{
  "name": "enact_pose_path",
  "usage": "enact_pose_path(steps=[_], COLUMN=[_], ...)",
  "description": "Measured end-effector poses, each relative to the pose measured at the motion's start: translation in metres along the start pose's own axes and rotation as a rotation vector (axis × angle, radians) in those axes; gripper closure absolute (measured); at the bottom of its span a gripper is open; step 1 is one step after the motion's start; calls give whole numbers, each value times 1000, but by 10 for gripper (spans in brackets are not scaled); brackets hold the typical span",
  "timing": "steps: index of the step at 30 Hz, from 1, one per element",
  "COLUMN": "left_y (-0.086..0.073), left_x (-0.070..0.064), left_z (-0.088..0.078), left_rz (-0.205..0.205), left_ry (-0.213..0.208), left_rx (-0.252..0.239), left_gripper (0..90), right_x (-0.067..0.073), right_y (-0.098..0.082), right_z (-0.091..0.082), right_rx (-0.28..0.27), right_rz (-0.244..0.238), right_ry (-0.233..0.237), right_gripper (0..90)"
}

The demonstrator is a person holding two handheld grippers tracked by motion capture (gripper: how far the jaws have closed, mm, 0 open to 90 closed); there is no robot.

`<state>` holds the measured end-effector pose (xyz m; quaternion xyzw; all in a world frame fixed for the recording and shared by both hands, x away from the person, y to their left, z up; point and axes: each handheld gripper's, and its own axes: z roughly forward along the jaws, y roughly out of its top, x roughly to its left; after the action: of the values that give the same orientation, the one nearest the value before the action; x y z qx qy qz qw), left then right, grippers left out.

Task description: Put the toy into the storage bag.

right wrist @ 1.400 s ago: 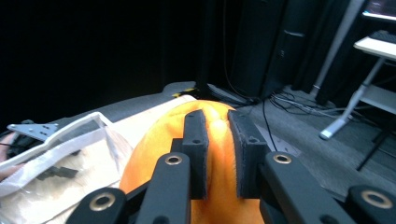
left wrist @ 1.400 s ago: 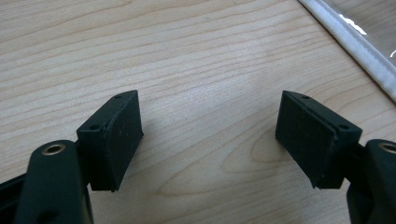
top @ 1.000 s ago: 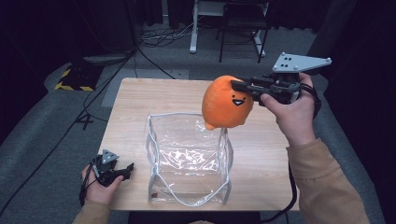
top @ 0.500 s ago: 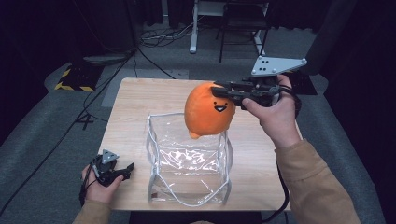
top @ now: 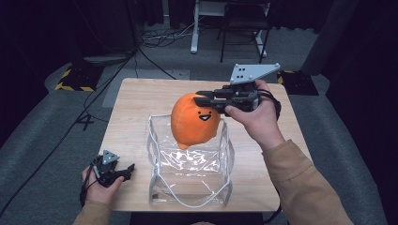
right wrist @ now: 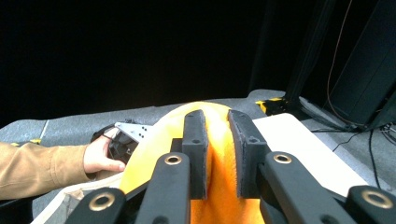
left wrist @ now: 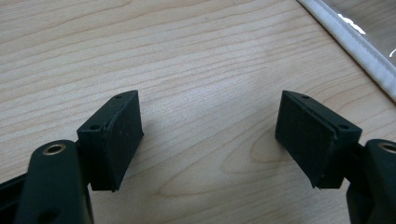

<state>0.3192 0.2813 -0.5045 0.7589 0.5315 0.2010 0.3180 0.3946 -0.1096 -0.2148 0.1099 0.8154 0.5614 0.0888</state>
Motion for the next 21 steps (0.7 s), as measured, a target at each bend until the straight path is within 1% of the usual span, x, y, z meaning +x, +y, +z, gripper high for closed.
enact_pose_path(steps=[2, 3, 5, 7, 9, 12, 15, 16, 17, 18, 21], left_y=[0, 0, 0, 0, 0, 0, 0, 0, 0, 0, 0], left_x=[0, 0, 0, 0, 0, 0, 0, 0, 0, 0, 0], left_z=[0, 0, 0, 0, 0, 0, 0, 0, 0, 0, 0], left_rz=[0, 0, 0, 0, 0, 0, 0, 1, 1, 1, -1], left_ry=[-1, -1, -1, -1, -1, -1, -1, -1, -1, -1, -3], left_rx=[0, 0, 0, 0, 0, 0, 0, 0, 0, 0, 0], left_gripper=[236, 237, 237, 237, 237, 237, 236, 237, 236, 236, 236], right_x=[0, 1, 2, 2, 3, 3, 4, 5, 5, 6, 7], right_y=[0, -2, -2, -5, -5, -8, -10, -12, -12, -14, -17], right_z=[2, 8, 10, 18, 20, 30, 36, 41, 41, 47, 52], right_rx=[4, 15, 19, 30, 32, 45, 54, 60, 60, 68, 78], right_rz=[0, -4, -4, -2, -1, 2, 4, 6, 6, 7, 3], right_ry=[2, 7, 7, 14, 17, 26, 32, 36, 36, 41, 40], right_gripper=[782, 782, 782, 782, 782, 782, 782, 781, 781, 782, 781])
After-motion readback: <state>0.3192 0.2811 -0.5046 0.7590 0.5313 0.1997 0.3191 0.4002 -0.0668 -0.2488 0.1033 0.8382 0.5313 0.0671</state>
